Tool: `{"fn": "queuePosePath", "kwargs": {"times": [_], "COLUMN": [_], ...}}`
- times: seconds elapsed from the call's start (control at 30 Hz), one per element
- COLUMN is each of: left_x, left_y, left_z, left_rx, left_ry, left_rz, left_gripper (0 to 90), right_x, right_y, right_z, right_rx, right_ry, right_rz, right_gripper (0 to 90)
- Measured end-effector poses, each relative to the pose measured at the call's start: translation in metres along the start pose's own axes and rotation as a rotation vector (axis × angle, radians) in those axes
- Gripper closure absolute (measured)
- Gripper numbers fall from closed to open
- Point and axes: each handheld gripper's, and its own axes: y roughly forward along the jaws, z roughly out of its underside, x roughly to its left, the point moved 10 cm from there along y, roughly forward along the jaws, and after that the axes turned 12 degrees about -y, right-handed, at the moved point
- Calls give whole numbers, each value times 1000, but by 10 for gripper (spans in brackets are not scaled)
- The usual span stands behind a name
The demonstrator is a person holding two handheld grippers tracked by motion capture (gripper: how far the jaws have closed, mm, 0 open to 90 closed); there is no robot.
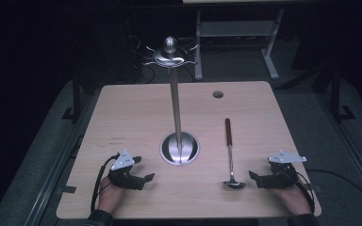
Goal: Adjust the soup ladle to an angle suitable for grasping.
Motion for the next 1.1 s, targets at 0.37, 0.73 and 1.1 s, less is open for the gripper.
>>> {"fn": "queuePosePath", "kwargs": {"times": [0.37,0.73,1.1], "left_x": [-1,0,-2], "left_y": [0,-1,-2], "left_z": [0,-1,-2], "left_rx": [-3,-9,-26], "left_ry": [1,5,9], "left_rz": [-3,-5,9], "left_gripper": [142,142,142], "right_x": [-3,-5,-18], "right_y": [-5,2,13], "right_z": [-10,-29,-54], "right_rx": [-10,-17,-63], "right_ry": [37,34,26], "right_rz": [-2,-26,-10], "right_gripper": [279,713,898]}}
